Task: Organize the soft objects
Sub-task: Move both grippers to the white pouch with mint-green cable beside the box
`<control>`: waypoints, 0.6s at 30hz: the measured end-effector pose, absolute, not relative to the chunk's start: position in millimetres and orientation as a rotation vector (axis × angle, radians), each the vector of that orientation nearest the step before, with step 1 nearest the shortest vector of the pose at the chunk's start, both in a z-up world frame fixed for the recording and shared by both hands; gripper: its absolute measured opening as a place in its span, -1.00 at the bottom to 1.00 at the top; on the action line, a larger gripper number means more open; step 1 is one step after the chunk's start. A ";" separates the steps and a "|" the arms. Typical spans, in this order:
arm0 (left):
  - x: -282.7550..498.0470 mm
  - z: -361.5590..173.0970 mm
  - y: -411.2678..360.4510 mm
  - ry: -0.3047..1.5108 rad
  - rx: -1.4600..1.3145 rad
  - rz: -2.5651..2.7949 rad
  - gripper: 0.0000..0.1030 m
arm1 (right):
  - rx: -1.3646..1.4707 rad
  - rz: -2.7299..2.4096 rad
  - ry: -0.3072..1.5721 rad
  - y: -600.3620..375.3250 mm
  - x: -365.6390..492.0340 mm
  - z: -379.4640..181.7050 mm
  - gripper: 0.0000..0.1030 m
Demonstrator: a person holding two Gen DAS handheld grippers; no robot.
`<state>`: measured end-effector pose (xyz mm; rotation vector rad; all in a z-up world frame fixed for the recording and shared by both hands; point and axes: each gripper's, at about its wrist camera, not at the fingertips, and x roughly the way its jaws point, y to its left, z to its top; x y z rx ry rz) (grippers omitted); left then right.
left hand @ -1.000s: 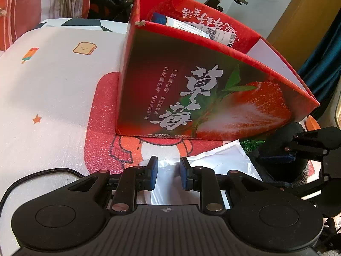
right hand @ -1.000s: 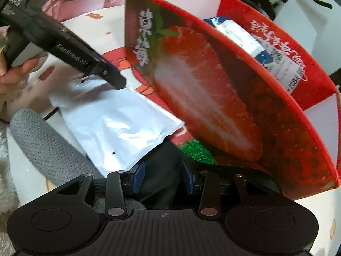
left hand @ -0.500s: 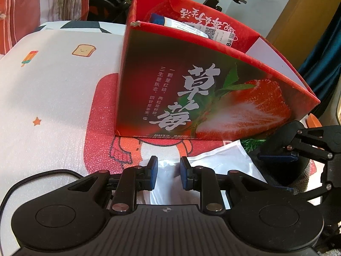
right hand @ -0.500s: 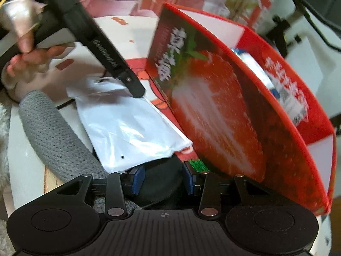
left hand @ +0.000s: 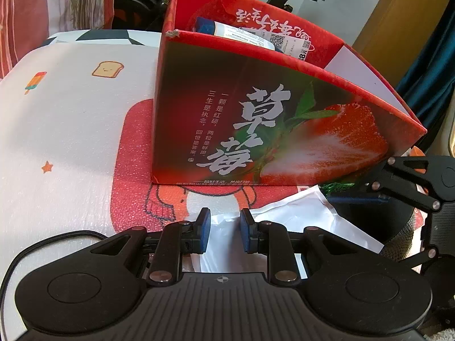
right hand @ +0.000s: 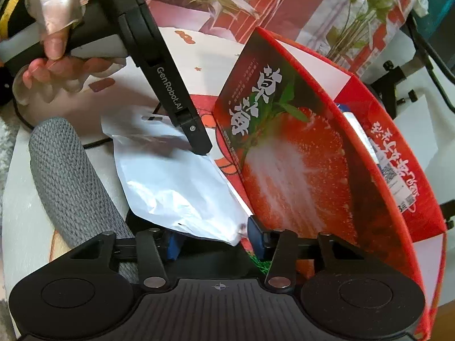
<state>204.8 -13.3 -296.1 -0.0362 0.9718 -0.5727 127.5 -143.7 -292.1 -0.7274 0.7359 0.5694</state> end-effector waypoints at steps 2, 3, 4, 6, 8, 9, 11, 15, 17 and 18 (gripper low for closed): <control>204.3 -296.4 -13.1 0.970 -0.036 -0.572 -0.51 | -0.700 0.564 0.732 -143.1 128.4 -293.2 -0.36; 204.1 -296.5 -13.0 0.970 -0.036 -0.573 -0.51 | -0.693 0.557 0.728 -142.9 127.4 -293.8 -0.40; 204.2 -296.5 -13.0 0.971 -0.036 -0.573 -0.51 | -0.682 0.552 0.726 -143.8 126.8 -293.7 -0.45; 204.3 -296.3 -13.0 0.972 -0.035 -0.573 -0.51 | -0.655 0.542 0.724 -145.5 124.9 -293.2 -0.54; 204.8 -295.9 -13.4 0.974 -0.033 -0.574 -0.51 | -0.610 0.529 0.726 -149.6 125.5 -291.1 -0.62; 205.6 -295.3 -13.4 0.977 -0.034 -0.577 -0.51 | -0.577 0.522 0.732 -151.9 126.1 -289.6 -0.64; 208.5 -293.5 -10.3 0.986 -0.052 -0.583 -0.51 | -0.493 0.513 0.742 -158.0 128.6 -285.4 -0.68; 207.5 -281.6 0.8 0.941 -0.050 -0.585 -0.44 | -0.319 0.484 0.764 -175.6 132.3 -279.3 -0.71; 205.4 -272.1 8.0 0.897 -0.027 -0.561 -0.44 | -0.232 0.460 0.773 -186.1 134.6 -277.6 -0.71; 204.9 -267.5 12.5 0.876 -0.020 -0.547 -0.44 | -0.179 0.445 0.779 -192.8 135.8 -276.8 -0.71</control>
